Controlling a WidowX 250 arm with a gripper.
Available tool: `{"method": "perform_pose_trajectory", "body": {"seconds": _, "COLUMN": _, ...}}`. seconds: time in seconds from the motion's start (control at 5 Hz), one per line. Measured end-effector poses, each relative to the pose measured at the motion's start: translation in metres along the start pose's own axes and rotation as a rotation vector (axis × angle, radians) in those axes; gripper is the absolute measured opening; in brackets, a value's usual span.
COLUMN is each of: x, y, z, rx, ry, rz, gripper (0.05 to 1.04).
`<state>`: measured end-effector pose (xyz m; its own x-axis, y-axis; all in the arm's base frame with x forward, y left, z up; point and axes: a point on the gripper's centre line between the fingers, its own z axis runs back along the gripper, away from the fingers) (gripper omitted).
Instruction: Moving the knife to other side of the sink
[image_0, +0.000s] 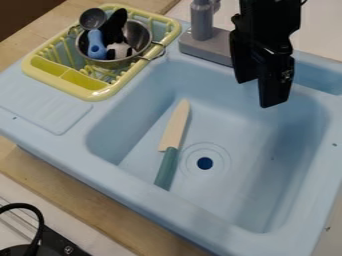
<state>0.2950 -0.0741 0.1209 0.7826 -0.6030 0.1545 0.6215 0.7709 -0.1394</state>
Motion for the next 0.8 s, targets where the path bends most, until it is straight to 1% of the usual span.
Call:
{"method": "perform_pose_trajectory", "body": {"seconds": 0.2, "x": -0.005, "y": -0.001, "z": -0.008, "rx": -0.015, "ry": 0.026, "rz": 0.014, "gripper": 0.999}}
{"method": "perform_pose_trajectory", "body": {"seconds": 0.4, "x": -0.030, "y": -0.011, "z": -0.001, "rx": 0.025, "ry": 0.022, "rz": 0.095, "gripper": 0.999}}
{"method": "perform_pose_trajectory", "body": {"seconds": 0.6, "x": -0.051, "y": -0.018, "z": 0.012, "rx": 0.081, "ry": 0.011, "rz": 0.193, "gripper": 0.999}}
{"method": "perform_pose_trajectory", "body": {"seconds": 0.8, "x": -0.075, "y": -0.030, "z": 0.010, "rx": 0.075, "ry": 0.043, "rz": 0.321, "gripper": 0.999}}
